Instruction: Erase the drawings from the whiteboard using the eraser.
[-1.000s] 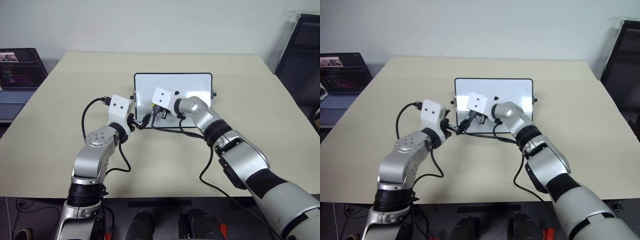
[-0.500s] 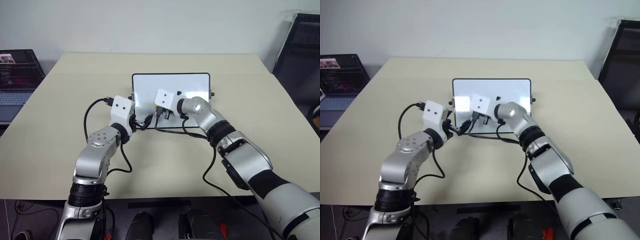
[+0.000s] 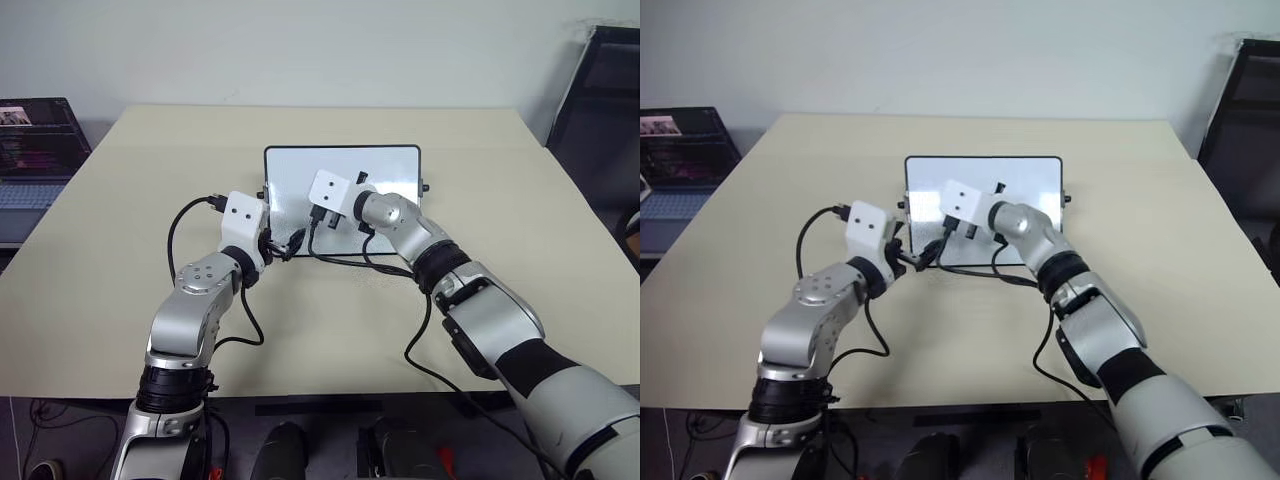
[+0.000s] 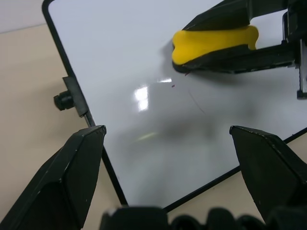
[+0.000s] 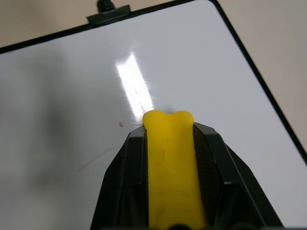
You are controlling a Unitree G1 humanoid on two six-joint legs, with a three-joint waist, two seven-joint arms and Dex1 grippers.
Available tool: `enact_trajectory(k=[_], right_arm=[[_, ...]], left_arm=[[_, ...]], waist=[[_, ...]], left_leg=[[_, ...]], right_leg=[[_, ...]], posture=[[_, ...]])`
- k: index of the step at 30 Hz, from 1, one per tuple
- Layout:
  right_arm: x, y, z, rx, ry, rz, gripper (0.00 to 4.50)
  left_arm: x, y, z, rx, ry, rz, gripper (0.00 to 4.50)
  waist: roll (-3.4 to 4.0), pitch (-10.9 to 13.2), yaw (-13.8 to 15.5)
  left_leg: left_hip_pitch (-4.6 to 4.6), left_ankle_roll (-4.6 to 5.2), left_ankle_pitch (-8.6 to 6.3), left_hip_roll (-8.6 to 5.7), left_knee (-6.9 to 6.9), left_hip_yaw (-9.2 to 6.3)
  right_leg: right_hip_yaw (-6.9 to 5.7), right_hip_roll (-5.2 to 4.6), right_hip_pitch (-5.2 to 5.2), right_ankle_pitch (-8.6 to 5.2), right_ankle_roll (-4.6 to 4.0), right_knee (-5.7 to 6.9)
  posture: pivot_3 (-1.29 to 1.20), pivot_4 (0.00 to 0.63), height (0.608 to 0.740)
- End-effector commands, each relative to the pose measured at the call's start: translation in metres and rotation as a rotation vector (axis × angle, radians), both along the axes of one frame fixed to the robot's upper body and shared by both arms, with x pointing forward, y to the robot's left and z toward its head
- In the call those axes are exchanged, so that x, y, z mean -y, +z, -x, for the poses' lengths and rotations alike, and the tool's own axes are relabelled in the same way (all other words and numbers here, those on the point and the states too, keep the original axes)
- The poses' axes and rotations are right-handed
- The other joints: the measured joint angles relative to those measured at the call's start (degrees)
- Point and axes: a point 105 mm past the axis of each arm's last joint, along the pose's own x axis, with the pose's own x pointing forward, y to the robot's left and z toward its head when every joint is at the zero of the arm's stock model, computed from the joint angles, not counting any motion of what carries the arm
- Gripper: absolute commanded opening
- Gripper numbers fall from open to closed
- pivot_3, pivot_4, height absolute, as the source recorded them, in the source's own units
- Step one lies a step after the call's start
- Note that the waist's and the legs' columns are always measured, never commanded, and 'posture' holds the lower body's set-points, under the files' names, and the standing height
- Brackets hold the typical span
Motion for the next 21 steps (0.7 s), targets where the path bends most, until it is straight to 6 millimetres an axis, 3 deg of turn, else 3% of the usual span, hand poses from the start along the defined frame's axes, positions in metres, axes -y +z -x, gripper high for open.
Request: enact_trajectory(k=[1, 5, 13, 17, 21], right_arm=[[-0.007, -0.015, 0.009, -0.058, 0.065, 0.046, 0.98], [-0.009, -0.022, 0.013, -0.075, 0.079, 0.064, 0.98], [0.012, 0.007, -0.008, 0.051, -0.066, 0.014, 0.98], [0.023, -0.003, -0.011, 0.015, -0.08, 0.057, 0.98], [0.02, -0.032, 0.002, -0.111, -0.006, 0.143, 0.98]], left_arm=[[0.003, 0.013, 0.002, 0.057, -0.019, -0.004, 4.5], [0.004, 0.013, 0.002, 0.058, -0.021, -0.005, 4.5], [0.005, 0.014, 0.002, 0.06, -0.025, -0.007, 4.5], [0.006, 0.014, 0.002, 0.06, -0.028, -0.007, 4.5], [0.007, 0.013, 0.002, 0.057, -0.035, -0.006, 4.5]], waist=[[0.0, 0.0, 0.0], [0.0, 0.0, 0.0], [0.01, 0.0, 0.2], [0.0, 0.0, 0.3], [0.0, 0.0, 0.3]], left_leg=[[0.0, 0.0, 0.0, 0.0, -0.03, -0.01], [0.01, -0.01, 0.0, 0.0, -0.02, -0.01], [0.01, -0.01, 0.01, -0.01, 0.03, -0.06], [0.0, -0.01, 0.01, -0.04, 0.03, -0.05], [0.01, 0.0, 0.01, -0.03, 0.02, -0.07]], right_leg=[[0.0, 0.0, -0.01, 0.0, -0.01, -0.01], [0.0, 0.0, 0.01, -0.01, -0.01, -0.01], [0.0, 0.0, 0.01, -0.01, -0.01, 0.08], [0.0, -0.01, 0.02, -0.01, -0.01, 0.03], [0.0, -0.01, 0.04, -0.01, -0.01, 0.02]], posture=[[0.0, 0.15, 0.74], [0.0, 0.15, 0.74], [0.0, 0.15, 0.74], [0.0, 0.15, 0.74], [0.0, 0.15, 0.74]])
